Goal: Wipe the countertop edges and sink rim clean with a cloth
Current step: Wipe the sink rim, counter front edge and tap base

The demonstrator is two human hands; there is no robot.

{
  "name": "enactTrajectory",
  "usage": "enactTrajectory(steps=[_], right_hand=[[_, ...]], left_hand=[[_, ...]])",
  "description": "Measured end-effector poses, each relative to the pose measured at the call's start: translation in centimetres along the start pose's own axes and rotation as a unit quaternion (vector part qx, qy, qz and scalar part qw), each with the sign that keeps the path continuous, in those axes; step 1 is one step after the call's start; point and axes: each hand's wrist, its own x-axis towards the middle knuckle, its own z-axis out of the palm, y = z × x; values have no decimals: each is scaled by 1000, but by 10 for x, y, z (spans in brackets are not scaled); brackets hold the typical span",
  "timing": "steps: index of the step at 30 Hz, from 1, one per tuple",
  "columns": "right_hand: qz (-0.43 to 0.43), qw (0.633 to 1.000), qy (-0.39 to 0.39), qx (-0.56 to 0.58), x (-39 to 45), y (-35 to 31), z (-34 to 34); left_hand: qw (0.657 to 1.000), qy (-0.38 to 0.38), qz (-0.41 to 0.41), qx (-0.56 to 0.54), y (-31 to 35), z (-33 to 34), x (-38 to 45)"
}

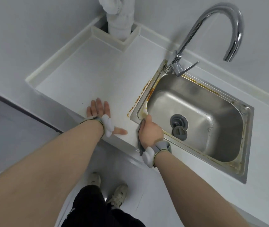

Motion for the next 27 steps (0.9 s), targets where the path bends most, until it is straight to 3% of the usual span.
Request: enactTrajectory(steps=[7, 10, 17, 22, 27], right_hand=[[16, 1000, 1, 19, -11, 21, -10], [92, 994, 12, 56, -33, 67, -20], [300, 953, 32, 4, -84, 177, -43], [338, 937, 87, -21, -110, 214, -42], [375, 923, 88, 14, -118, 248, -53]], left_hand=[[1000, 2, 21, 14, -4, -2, -7], [1000, 11, 25, 8, -7, 0, -5], [999, 38, 36, 3, -7, 4, -6], [998, 42, 27, 26, -9, 5, -1], [998, 33, 42, 46, -9, -2, -1]])
